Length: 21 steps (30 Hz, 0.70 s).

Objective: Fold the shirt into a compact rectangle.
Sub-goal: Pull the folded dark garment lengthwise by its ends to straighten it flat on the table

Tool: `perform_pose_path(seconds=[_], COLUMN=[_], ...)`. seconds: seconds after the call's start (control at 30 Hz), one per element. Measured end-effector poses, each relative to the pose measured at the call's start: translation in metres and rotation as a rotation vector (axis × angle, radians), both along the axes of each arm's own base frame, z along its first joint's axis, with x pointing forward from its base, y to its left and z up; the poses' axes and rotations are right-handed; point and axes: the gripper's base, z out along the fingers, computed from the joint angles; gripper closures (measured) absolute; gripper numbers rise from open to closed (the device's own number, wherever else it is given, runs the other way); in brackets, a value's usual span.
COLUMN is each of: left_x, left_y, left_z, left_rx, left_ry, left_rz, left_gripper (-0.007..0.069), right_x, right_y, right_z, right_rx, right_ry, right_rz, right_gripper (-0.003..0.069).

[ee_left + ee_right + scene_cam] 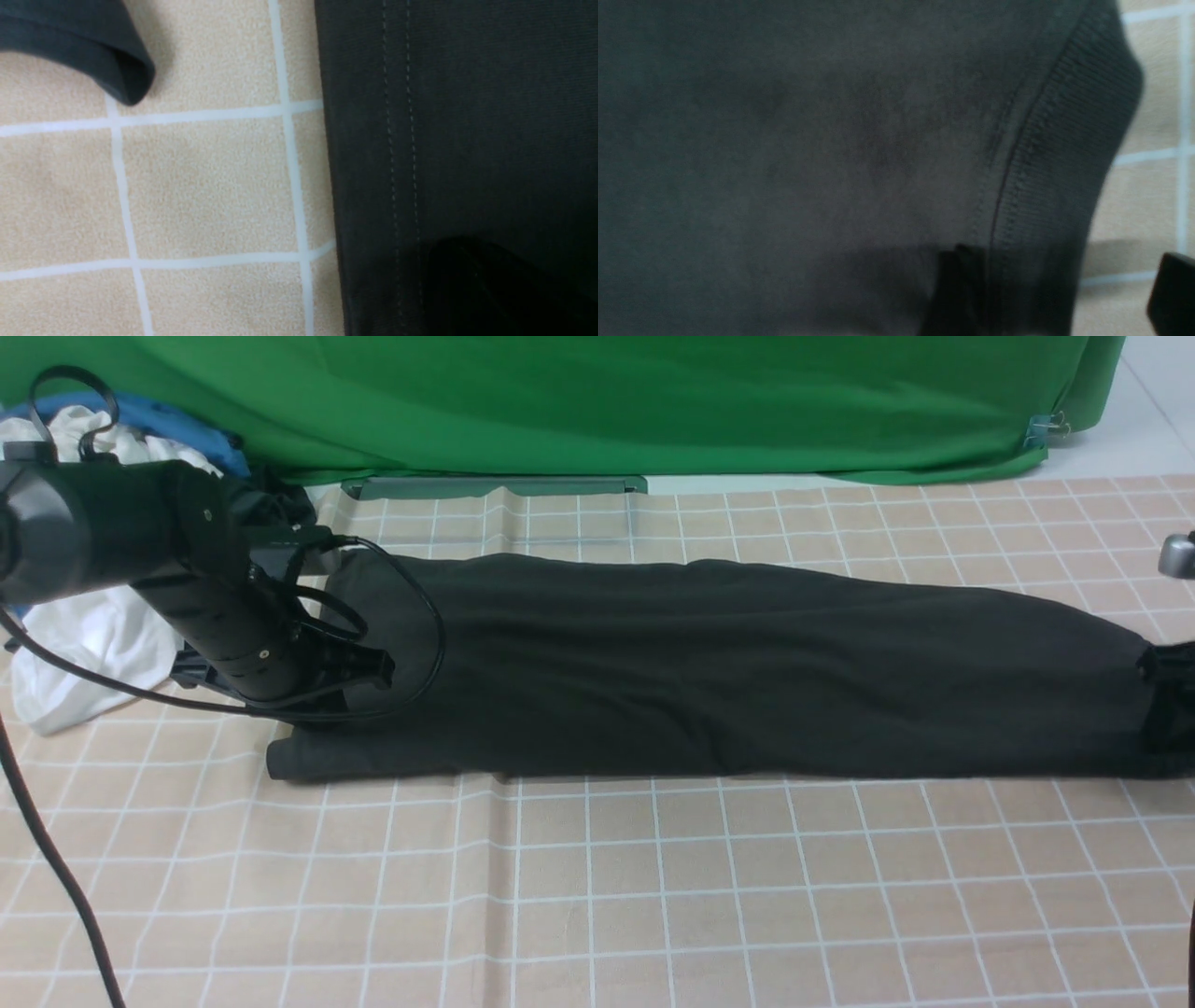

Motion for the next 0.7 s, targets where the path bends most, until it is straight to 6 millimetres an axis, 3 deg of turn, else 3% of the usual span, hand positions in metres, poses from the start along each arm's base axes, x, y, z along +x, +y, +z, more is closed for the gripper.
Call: perform_pose_path(seconds=[0.03,0.07,0.1,0.13,0.17,0.2,0.7], left_x=[0.000,0.000,0.000,0.000,0.000,0.000,0.000], left_y=[0.000,0.000,0.000,0.000,0.000,0.000,0.000], left_z=[0.000,0.000,0.000,0.000,0.000,0.000,0.000], left_rx=[0.000,0.000,0.000,0.000,0.000,0.000,0.000], left_ry=[0.000,0.000,0.000,0.001,0.001,0.001,0.001], left_rz=[0.000,0.000,0.000,0.000,0.000,0.000,0.000], left_gripper=[0.0610,0.0610,0.0610,0.0610,0.0610,0.0610,0.0609], right_x=[0.000,0.000,0.000,0.000,-0.001,-0.001,-0.008], right_y=[0.000,0.001,0.001,0.001,0.001,0.001,-0.013], right_z=[-0.002,-0.002,-0.002,-0.002,-0.002,-0.001,0.014], right_rx=[0.004,0.005,0.010,0.010,0.010,0.008,-0.124], right_ry=[0.009,0.009,0.011,0.011,0.011,0.016,0.176], right_rz=[0.021,0.023,0.029,0.029,0.036,0.046,0.088], right_gripper=[0.0286,0.0286,0.0458,0.0458,0.0559,0.0594,0.0620])
